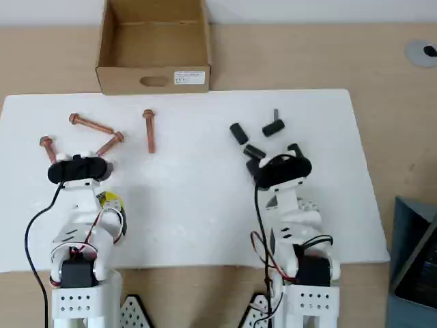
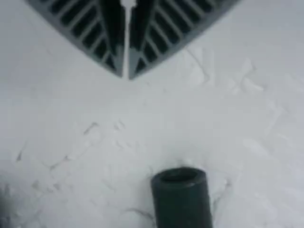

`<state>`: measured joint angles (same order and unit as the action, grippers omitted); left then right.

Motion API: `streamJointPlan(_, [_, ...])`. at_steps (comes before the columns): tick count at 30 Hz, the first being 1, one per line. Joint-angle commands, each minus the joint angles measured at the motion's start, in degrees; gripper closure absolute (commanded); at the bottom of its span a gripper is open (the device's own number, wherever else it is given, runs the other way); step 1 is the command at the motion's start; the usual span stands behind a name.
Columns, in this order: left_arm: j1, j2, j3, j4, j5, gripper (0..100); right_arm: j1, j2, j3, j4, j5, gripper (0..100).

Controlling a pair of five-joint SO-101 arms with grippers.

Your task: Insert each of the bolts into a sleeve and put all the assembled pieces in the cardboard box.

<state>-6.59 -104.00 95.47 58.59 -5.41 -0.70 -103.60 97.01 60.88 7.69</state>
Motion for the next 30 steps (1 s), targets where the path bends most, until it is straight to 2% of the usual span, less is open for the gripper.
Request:
streamJointPlan(1, [0.6, -0.6, -0.2, -1.0, 0.0, 100, 0.2, -6.4, -0.2, -0.2, 0.2, 98.8])
streamJointPlan(4, [0.1, -0.5, -1.8, -0.8, 0.0, 100, 1.5, -6.4, -2.0, -1.2, 0.1, 98.8])
streamJointPlan(9, [0.4, 0.1, -10.8, -0.3, 0.1, 100, 4.1, -6.4, -11.5, 3.2, -0.8, 98.8])
streamJointPlan(11, [0.4, 1.6, -13.8, 2.5, 0.1, 100, 4.0, -6.3, -14.8, 5.2, -0.8, 98.8])
streamJointPlan(15, [0.3, 8.1, -19.9, 7.8, 0.1, 99, 4.0, -6.3, -19.6, 8.8, -0.8, 98.7])
streamJointPlan(21, [0.2, 21.4, -31.6, 8.4, 0.2, 99, 4.0, -5.0, -24.4, 11.9, -0.8, 98.7])
streamJointPlan(25, [0.1, 30.8, -38.9, 9.1, 0.2, 99, 4.0, 2.9, -29.7, 11.9, -0.9, 98.7])
streamJointPlan(30, [0.1, 39.9, -47.7, 14.5, -0.1, 99, 4.0, 19.1, -41.2, 12.4, -1.1, 98.7])
